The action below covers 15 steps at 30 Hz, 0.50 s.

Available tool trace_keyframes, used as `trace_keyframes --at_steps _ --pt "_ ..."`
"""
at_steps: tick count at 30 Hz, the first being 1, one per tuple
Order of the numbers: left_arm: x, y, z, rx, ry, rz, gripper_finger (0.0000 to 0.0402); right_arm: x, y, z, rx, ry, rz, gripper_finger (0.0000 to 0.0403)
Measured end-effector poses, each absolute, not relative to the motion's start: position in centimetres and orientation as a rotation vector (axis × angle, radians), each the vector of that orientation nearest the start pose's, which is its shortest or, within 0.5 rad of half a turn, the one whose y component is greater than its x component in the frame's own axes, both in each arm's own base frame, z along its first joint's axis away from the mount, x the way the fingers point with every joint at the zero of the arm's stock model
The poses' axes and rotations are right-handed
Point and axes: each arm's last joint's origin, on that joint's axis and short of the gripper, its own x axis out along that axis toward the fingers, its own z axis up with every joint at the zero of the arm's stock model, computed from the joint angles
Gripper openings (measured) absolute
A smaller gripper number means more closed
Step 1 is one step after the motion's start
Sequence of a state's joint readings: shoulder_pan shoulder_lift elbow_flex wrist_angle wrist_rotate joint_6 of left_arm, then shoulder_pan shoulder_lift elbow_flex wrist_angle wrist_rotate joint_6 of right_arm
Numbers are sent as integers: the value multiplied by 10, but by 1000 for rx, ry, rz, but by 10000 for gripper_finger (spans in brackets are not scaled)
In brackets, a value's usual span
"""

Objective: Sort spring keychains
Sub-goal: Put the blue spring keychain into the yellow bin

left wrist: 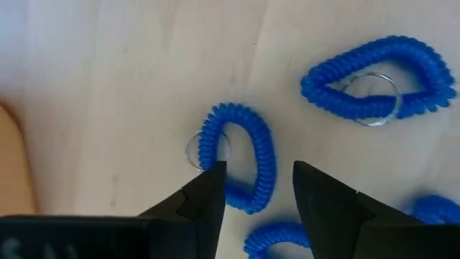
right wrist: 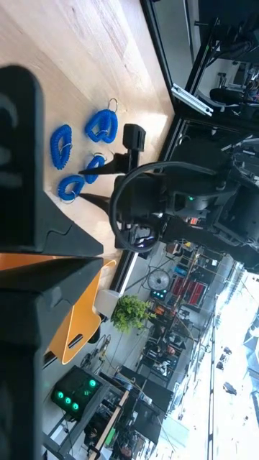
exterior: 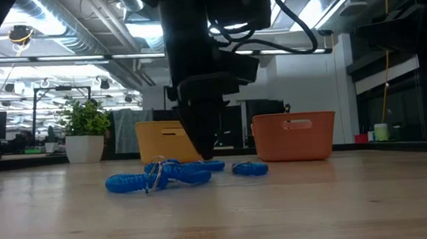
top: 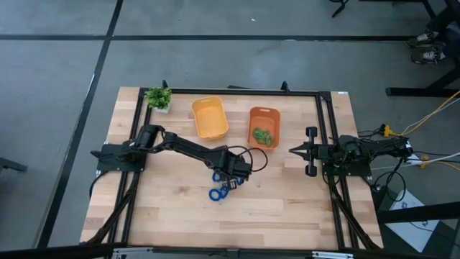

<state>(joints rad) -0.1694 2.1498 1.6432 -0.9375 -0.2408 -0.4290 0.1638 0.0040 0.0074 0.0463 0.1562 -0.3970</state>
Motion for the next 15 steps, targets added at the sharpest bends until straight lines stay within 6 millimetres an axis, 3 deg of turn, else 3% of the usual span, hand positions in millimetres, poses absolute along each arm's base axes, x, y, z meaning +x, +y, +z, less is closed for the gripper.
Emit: trace_keyframes --at_steps 15 --pt "420 -65 163 -100 1321 331 143 96 11 170 -389 -50 -2 16"
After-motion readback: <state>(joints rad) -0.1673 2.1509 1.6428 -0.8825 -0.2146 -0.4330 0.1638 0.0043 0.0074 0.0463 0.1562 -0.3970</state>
